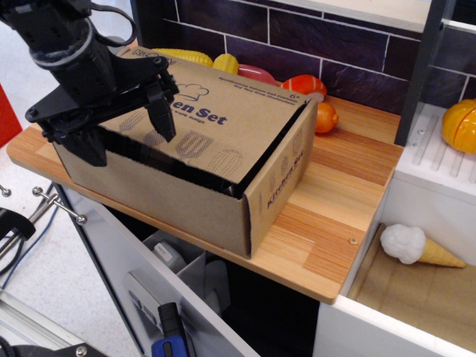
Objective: Open brown1fbox flap
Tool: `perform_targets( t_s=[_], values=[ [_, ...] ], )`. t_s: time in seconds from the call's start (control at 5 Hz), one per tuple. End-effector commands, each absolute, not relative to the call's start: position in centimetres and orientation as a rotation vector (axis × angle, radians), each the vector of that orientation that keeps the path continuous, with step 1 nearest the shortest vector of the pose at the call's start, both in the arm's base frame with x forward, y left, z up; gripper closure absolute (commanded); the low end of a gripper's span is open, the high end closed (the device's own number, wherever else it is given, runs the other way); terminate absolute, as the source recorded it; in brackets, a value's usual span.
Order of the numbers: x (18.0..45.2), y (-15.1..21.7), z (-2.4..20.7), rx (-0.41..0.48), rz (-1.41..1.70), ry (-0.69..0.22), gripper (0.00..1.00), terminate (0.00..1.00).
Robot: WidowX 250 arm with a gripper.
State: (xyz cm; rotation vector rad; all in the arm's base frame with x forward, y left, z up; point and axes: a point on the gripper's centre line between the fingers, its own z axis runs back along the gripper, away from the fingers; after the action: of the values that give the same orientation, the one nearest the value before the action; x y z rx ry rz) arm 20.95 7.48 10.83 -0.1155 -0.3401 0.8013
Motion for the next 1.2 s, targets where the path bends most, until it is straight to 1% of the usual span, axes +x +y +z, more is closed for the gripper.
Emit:
perform_targets(
  t_s=[0.0,0.2,0.4,0.6,0.8,1.0],
  values=[
    [21.0,7.5,10.8,-0.115,0.801,-0.34,0.0,0.0],
    [21.9,8.0,10.5,-0.158,0.83,-0.341,0.0,0.0],
    [23.4,8.4,10.8,-0.187,0.818,-0.348,0.0,0.0],
    [23.9,8.5,10.2,-0.222,0.825,-0.36,0.0,0.0],
    [24.4,8.6,10.2,-0.248,0.813,-0.396,0.0,0.0],
    [25.0,8.6,11.4,-0.269,0.787,-0.483,0.0,0.0]
  ],
)
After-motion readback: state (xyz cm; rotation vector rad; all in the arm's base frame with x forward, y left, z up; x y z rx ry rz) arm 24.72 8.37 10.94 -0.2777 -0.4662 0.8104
